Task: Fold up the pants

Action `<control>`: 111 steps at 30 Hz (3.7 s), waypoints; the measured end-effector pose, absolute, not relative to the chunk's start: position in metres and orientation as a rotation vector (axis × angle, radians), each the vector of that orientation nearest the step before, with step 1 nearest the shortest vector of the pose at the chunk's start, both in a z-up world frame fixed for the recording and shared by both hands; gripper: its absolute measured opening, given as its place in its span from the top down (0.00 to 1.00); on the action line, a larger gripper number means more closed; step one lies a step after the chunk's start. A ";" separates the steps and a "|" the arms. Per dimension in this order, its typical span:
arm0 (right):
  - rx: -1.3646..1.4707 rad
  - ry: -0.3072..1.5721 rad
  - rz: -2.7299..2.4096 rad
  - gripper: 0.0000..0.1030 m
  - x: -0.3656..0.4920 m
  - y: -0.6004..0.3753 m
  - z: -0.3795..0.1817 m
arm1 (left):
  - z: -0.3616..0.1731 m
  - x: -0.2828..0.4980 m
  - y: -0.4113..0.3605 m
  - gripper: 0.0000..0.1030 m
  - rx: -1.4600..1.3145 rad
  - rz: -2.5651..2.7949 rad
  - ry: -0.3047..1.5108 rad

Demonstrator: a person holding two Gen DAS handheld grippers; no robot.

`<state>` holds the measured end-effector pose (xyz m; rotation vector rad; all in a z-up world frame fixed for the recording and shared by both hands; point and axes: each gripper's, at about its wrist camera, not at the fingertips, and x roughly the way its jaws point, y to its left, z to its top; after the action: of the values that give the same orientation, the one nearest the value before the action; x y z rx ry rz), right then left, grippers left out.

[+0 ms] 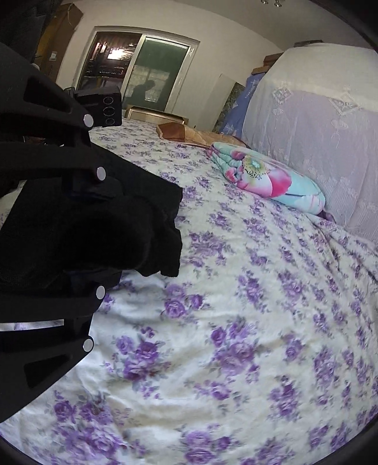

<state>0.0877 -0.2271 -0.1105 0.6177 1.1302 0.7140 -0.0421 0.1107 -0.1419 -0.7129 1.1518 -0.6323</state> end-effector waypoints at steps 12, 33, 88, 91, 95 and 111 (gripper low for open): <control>0.592 0.933 0.728 0.69 0.267 -0.239 -0.034 | -0.058 0.147 0.106 0.75 -0.492 -0.658 0.941; 0.574 1.095 0.477 0.54 0.506 -0.206 -0.181 | -0.181 0.364 0.152 0.63 -0.611 -0.323 1.092; 0.040 0.672 0.124 0.04 0.069 -0.128 0.051 | 0.063 0.077 0.064 0.05 0.016 0.143 0.815; 0.029 0.673 0.123 0.04 0.068 -0.124 0.052 | 0.066 0.077 0.063 0.05 0.016 0.138 0.810; 0.040 0.678 0.125 0.04 0.068 -0.124 0.051 | 0.066 0.078 0.062 0.05 0.012 0.134 0.814; 0.068 0.698 0.141 0.04 0.076 -0.130 0.046 | 0.061 0.083 0.051 0.05 0.040 0.135 0.842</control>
<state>0.0762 -0.1295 0.0458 0.0682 0.6976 0.1411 0.0826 0.0514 0.0610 0.0399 0.8422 0.1348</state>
